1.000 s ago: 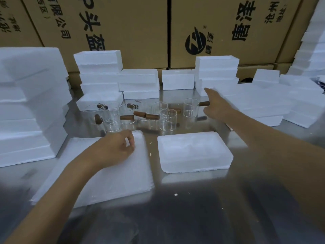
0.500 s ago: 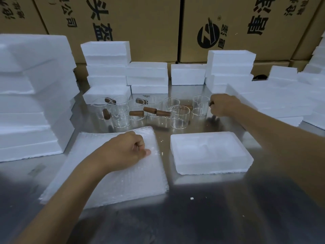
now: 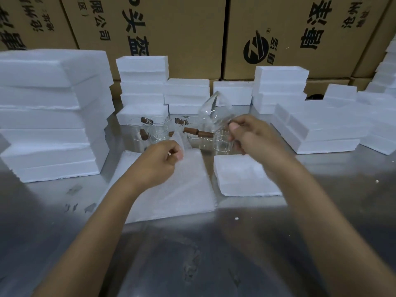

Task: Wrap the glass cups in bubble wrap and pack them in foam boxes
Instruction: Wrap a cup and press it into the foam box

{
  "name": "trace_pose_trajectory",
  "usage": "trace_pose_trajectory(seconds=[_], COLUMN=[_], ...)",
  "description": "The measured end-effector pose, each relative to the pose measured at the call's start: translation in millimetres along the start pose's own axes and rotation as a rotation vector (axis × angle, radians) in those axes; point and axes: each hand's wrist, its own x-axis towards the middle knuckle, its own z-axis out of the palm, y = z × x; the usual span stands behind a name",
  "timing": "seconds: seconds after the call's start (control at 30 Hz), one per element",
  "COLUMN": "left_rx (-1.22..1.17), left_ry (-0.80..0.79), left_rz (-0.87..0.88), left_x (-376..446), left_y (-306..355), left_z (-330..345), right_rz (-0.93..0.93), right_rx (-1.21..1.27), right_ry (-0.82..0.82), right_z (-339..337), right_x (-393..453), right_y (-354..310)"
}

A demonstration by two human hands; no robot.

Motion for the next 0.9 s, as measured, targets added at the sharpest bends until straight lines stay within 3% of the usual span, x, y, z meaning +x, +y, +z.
trace_pose_trajectory(seconds=[0.17,0.27,0.43,0.57,0.67,0.73,0.8,0.9], left_rx=[-0.046,-0.078,-0.177,-0.236,-0.224,-0.135,0.098,0.284], left_ry=[-0.013,-0.062,0.083,0.262,0.186,0.137,0.117,0.096], left_rz=[-0.015,-0.033,-0.074,-0.09,-0.097,-0.091,-0.063,-0.007], left_x=[0,0,0,0,0,-2,-4,-6], left_y=[2,2,4,7,5,5,8,12], left_z=[1,3,3,0,6,16,29,42], right_rz=[-0.057,-0.15,-0.216,-0.26,-0.202,-0.15,-0.123,-0.107], right_rx=[0.158,0.017,-0.316,-0.406,-0.355,-0.264,-0.222,-0.224], right_ry=[-0.164,-0.222,-0.17,-0.109,0.023,0.117,0.184,0.199], right_z=[31,30,16,13,13,11,9,9], right_x=[-23,-25,-28,-30,-26,-23,-20,-19], right_y=[6,14,30,33,36,39,41,44])
